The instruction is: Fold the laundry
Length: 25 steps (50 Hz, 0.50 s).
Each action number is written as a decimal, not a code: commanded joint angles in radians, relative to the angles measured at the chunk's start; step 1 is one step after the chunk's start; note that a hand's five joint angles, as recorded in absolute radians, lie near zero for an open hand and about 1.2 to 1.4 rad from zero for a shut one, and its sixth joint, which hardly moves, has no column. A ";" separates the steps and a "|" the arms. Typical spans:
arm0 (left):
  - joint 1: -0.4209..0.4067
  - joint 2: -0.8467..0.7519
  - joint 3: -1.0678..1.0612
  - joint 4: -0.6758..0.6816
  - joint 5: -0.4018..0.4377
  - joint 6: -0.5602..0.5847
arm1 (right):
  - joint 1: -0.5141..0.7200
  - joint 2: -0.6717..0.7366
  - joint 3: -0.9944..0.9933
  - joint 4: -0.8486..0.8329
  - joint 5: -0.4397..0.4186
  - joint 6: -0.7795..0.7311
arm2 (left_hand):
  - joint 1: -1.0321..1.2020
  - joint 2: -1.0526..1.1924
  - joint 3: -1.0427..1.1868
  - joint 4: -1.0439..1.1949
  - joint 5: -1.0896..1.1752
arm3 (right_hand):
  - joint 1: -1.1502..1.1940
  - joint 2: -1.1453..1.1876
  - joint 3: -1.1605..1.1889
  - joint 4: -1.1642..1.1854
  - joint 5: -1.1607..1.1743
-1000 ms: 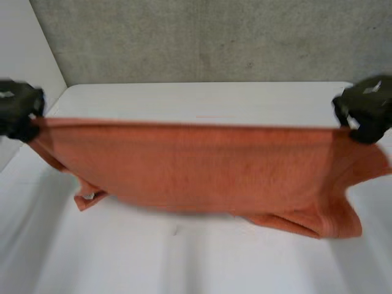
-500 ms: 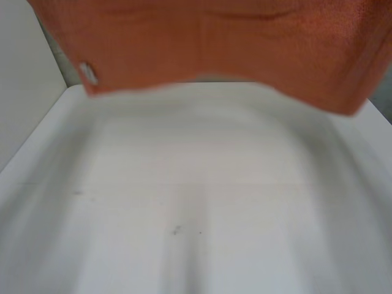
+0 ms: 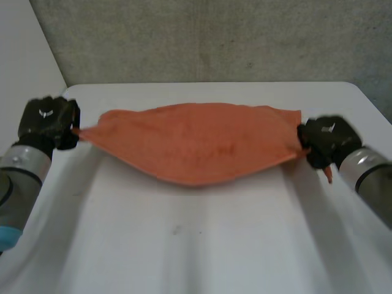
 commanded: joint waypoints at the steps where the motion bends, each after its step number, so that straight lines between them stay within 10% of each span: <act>1: 0.044 -0.008 -0.027 -0.001 -0.003 0.001 | -0.040 0.074 0.054 -0.012 -0.001 0.014 | 0.262 0.197 0.202 0.201 0.254 | 0.253 0.057 0.047 0.043 0.060; 25: 0.050 -0.007 -0.047 -0.008 0.006 -0.028 | -0.135 0.112 0.102 -0.044 0.005 0.190 | 0.262 0.197 0.202 0.201 0.254 | -0.123 -0.319 -0.329 -0.333 -0.316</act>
